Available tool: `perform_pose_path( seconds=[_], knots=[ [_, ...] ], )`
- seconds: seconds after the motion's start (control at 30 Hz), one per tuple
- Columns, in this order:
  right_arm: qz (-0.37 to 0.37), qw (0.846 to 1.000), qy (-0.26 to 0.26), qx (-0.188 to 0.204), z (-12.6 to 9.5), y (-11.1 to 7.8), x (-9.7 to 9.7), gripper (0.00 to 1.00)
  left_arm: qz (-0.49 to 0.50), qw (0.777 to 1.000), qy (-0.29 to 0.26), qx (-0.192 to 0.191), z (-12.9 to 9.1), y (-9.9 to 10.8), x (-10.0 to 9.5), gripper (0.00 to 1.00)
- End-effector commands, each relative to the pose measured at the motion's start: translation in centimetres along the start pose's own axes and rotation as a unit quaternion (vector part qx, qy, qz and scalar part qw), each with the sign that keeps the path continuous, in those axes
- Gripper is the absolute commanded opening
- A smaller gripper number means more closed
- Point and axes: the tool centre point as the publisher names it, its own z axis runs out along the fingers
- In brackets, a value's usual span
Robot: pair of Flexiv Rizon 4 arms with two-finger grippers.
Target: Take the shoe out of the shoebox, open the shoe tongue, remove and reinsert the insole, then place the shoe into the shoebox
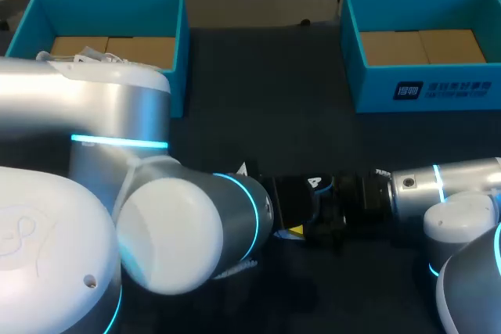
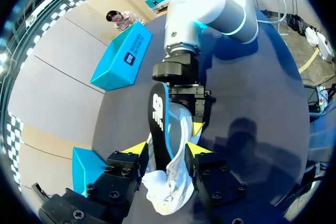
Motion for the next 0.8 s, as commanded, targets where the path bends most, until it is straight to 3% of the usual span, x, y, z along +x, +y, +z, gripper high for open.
perform_pose_path(
  seconds=[0.03,0.43,0.8],
  knots=[
    [0.0,1.0,0.0,0.002,0.1,0.1,0.1,0.0,0.0,1.0,-0.021,-0.005,0.5,-0.4,1.4,0.45],
    [0.0,1.0,0.0,0.002,0.1,0.1,0.1,0.0,0.001,0.997,-0.078,-0.006,2.0,-0.4,2.9,0.39],
    [0.0,1.0,0.0,0.002,0.1,0.1,0.1,0.0,-0.001,0.996,-0.084,-0.012,3.5,-0.8,2.7,0.34]
  ],
)
